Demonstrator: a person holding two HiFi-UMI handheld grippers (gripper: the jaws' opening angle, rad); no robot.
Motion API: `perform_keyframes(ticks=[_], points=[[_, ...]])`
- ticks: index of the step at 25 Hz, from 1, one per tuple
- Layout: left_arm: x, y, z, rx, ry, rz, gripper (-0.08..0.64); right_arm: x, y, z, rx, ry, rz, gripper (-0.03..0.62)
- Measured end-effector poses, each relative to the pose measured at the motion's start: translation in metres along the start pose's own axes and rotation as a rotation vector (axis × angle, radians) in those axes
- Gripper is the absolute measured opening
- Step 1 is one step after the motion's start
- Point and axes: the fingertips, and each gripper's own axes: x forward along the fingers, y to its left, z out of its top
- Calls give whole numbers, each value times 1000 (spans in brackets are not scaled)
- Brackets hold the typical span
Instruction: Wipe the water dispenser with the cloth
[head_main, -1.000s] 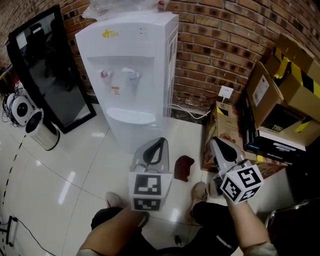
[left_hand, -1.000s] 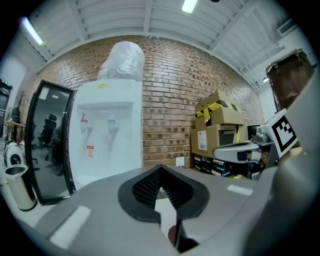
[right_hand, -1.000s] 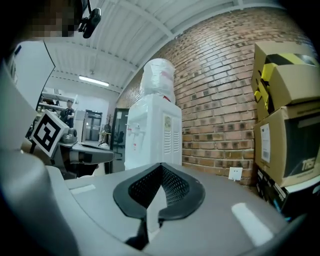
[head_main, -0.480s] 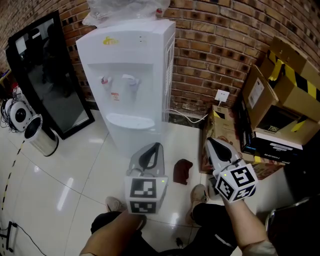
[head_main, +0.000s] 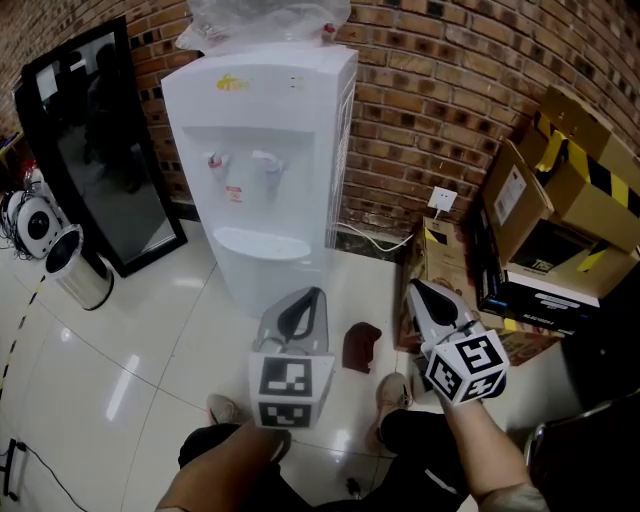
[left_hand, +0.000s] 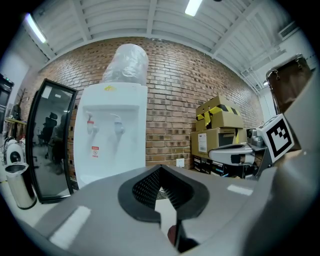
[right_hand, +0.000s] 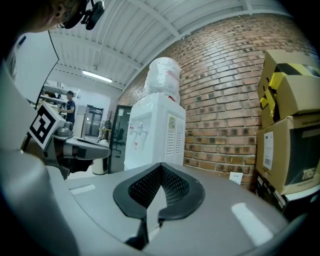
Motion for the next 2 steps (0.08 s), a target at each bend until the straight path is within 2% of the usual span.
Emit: perform_keyframes(ticks=[2], points=[[0,0,-1,0,0,-2,0,0,0,-1,0,2,0,11]])
